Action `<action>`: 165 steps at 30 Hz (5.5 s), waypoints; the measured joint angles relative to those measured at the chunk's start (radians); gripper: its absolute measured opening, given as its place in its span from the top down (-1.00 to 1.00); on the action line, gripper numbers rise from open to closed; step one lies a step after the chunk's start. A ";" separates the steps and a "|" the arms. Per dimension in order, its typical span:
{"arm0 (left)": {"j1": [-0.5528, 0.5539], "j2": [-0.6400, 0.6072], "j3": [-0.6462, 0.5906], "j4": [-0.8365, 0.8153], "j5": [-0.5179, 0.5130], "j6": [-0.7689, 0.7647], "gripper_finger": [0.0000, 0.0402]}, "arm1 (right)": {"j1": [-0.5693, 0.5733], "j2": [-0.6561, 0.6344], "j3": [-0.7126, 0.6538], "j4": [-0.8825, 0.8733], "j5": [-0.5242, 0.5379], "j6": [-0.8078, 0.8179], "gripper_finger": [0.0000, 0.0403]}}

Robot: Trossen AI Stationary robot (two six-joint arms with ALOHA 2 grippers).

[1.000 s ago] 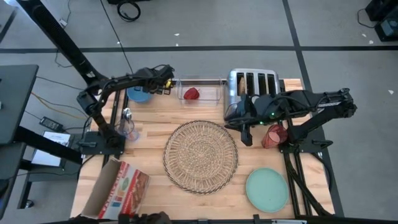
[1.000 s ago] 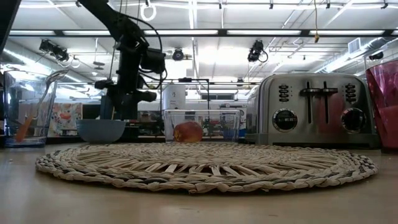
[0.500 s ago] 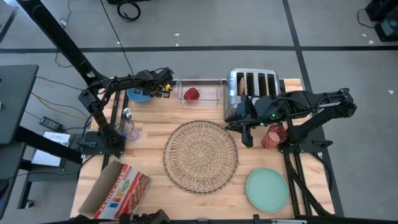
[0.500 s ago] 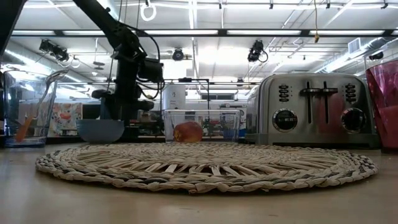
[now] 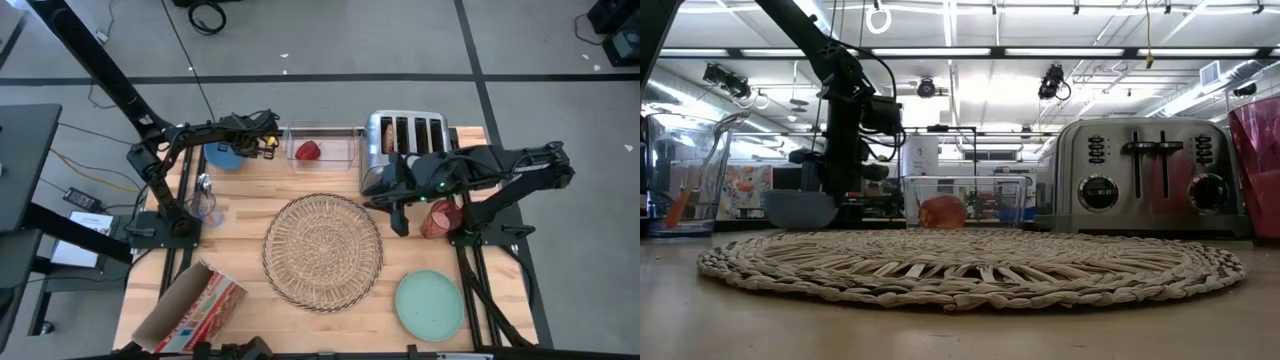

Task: Arrange a breakfast setting
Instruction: Put the blue bowl on the top right of the brown table mat, then put the light blue plate on the brown table mat to the bottom left of the blue bowl

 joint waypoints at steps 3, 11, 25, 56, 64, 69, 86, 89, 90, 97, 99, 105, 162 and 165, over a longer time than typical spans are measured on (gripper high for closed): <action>-0.004 -0.004 0.000 -0.006 0.007 0.004 0.92 | 0.003 -0.035 0.000 -0.015 0.000 -0.015 0.33; -0.090 -0.087 0.076 -0.135 0.003 -0.011 0.94 | 0.003 -0.129 0.000 -0.056 0.021 -0.060 0.33; -0.644 -0.185 0.500 -0.319 0.009 0.253 0.94 | -0.005 -0.129 -0.029 -0.138 0.024 -0.171 0.33; -0.973 0.275 0.457 0.143 0.199 0.550 0.93 | 0.637 0.369 -0.097 -0.346 -0.075 1.125 0.37; -0.979 0.276 0.457 0.141 0.253 0.572 0.93 | 0.678 0.426 -0.097 -0.339 -0.086 1.221 0.37; -0.978 0.276 0.457 0.133 0.253 0.575 0.92 | 0.683 0.433 -0.097 -0.337 -0.091 1.225 0.36; -0.975 0.250 0.457 0.078 0.314 0.545 0.41 | 0.677 0.436 -0.097 -0.331 -0.082 1.339 0.36; -0.975 0.198 0.457 0.065 0.375 0.521 0.35 | 0.675 0.460 -0.097 -0.298 -0.078 1.468 0.37; -0.975 0.177 0.457 0.055 0.399 0.513 0.33 | 0.671 0.471 -0.097 -0.278 -0.079 1.516 0.37; -1.008 -0.012 0.457 0.001 0.543 0.431 0.32 | 0.641 0.608 -0.097 -0.168 -0.123 1.840 0.37; -1.023 -0.062 0.458 0.006 0.544 0.413 0.32 | 0.630 0.640 -0.097 -0.169 -0.135 1.861 0.37; -1.069 -0.167 0.458 0.036 0.495 0.377 0.32 | 0.587 0.705 -0.097 -0.173 -0.190 1.845 0.39; -1.075 -0.376 0.457 0.008 0.418 0.383 0.32 | 0.493 0.711 0.028 0.039 -0.125 -0.612 0.93; -1.075 -0.376 0.457 0.019 0.415 0.382 0.32 | 0.454 0.711 -0.016 0.109 -0.089 -0.743 0.94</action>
